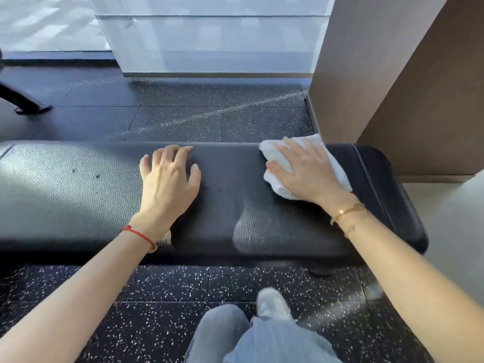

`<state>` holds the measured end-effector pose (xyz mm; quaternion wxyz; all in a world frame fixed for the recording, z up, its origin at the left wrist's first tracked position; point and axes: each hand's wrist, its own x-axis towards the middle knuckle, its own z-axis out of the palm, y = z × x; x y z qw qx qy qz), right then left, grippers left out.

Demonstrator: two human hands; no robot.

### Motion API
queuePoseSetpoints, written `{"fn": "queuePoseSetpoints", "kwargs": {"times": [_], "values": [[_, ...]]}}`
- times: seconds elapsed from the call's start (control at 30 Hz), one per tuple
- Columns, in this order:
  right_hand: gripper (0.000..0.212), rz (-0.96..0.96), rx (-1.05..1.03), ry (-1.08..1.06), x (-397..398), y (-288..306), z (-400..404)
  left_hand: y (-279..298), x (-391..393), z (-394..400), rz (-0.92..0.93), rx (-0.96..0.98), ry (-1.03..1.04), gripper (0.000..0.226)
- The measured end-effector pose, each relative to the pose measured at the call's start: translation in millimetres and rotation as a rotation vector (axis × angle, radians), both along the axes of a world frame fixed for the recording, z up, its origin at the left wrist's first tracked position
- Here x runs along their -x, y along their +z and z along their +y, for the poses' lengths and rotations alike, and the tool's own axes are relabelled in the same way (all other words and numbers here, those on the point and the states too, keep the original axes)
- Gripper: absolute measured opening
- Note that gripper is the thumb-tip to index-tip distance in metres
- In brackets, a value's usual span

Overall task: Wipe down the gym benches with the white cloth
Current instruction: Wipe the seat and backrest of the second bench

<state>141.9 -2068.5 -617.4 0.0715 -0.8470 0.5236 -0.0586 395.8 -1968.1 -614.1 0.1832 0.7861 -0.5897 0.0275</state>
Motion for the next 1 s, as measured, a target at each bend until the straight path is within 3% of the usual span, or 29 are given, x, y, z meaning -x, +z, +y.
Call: {"fn": "queuePoseSetpoints", "kwargs": {"times": [0.07,0.2,0.3,0.5,0.57,0.73,1.0], "values": [[0.052,0.037,-0.029,0.070,-38.3,2.3,-33.5,-3.6,-6.7,-21.3,0.003,-0.023,0.035,0.044],[0.047,0.072,-0.327,0.275,-106.0,13.3,-76.3,-6.7,-16.8,-57.0,0.044,-0.099,0.098,0.036],[0.054,0.090,-0.443,0.342,-98.2,16.6,-88.2,-5.3,-19.2,-71.1,0.072,-0.171,0.096,0.033],[0.047,0.076,-0.527,0.307,-20.3,24.3,-106.3,-1.3,-14.9,-75.0,0.023,-0.280,0.094,0.034],[0.056,0.128,-0.615,0.333,-36.3,15.9,-115.4,-1.1,-15.0,-75.4,0.011,-0.289,0.097,0.032],[0.046,0.010,-0.783,0.533,-125.5,8.1,-111.5,-2.8,-16.4,-75.3,-0.002,-0.294,0.093,0.031],[0.044,0.070,-0.806,0.355,-43.2,7.1,-124.0,-3.9,-17.6,-74.1,-0.006,-0.291,0.078,0.033]]}}
